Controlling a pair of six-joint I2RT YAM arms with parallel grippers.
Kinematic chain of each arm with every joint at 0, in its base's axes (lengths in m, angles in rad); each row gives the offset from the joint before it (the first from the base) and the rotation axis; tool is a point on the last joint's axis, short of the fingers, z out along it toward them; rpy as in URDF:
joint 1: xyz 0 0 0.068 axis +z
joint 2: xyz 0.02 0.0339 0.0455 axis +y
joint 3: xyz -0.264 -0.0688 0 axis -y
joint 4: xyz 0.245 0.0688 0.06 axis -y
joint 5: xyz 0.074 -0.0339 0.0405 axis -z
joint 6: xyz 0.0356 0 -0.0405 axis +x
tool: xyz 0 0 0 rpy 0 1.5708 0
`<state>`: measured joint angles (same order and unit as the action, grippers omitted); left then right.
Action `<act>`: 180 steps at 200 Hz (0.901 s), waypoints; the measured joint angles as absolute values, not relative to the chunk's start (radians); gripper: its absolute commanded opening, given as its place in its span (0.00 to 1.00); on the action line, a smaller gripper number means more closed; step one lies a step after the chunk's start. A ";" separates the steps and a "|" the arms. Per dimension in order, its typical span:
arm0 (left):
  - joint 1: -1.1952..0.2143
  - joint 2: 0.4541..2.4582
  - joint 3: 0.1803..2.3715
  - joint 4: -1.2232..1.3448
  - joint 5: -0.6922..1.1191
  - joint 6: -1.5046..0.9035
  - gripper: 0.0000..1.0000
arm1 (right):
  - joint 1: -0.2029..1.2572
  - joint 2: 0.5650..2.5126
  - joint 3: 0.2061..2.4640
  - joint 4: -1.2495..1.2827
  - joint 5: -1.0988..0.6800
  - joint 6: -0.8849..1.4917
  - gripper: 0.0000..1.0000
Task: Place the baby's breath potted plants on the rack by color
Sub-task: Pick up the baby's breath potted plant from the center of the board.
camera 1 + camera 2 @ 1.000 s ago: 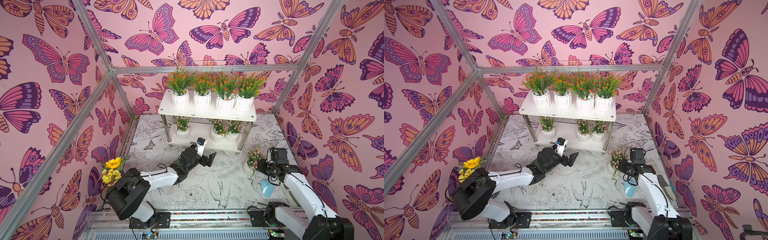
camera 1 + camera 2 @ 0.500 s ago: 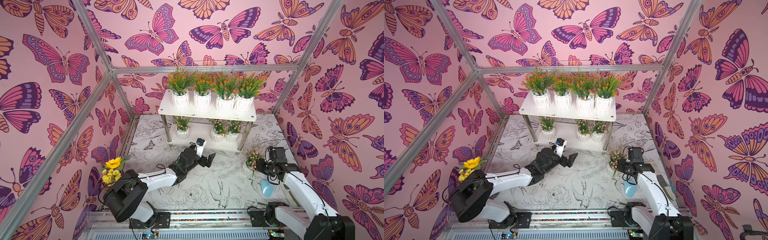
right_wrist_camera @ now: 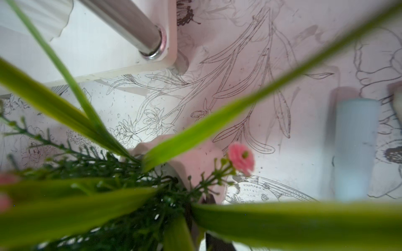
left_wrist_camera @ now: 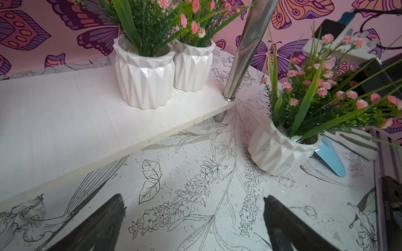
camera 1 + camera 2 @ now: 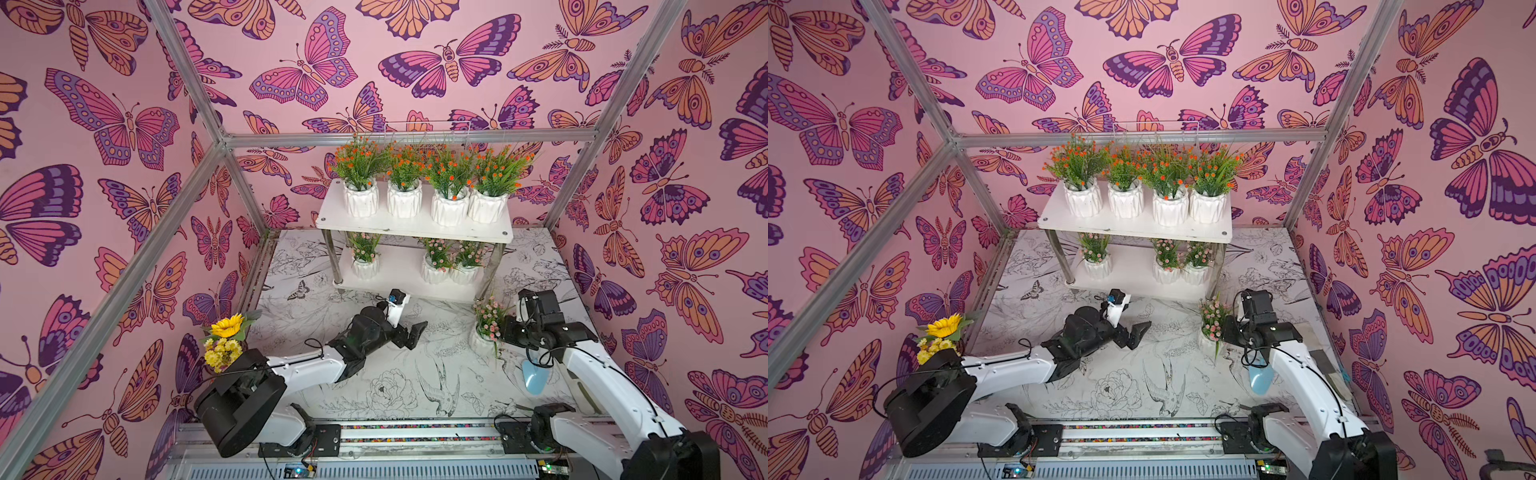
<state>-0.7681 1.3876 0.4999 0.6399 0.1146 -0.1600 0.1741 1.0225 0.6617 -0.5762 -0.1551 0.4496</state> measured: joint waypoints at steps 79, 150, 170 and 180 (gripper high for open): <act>-0.800 1.462 0.479 0.749 0.204 -0.151 1.00 | 0.384 1.202 0.733 -0.448 -0.149 0.522 0.05; -0.845 1.572 0.479 0.853 0.239 -0.115 1.00 | 0.524 1.367 0.862 -0.369 -0.142 0.549 0.04; -0.855 1.590 0.487 0.863 0.232 -0.104 1.00 | 0.546 1.394 0.879 -0.353 -0.142 0.552 0.04; -0.861 1.600 0.495 0.867 0.212 -0.096 1.00 | 0.554 1.404 0.886 -0.350 -0.142 0.553 0.04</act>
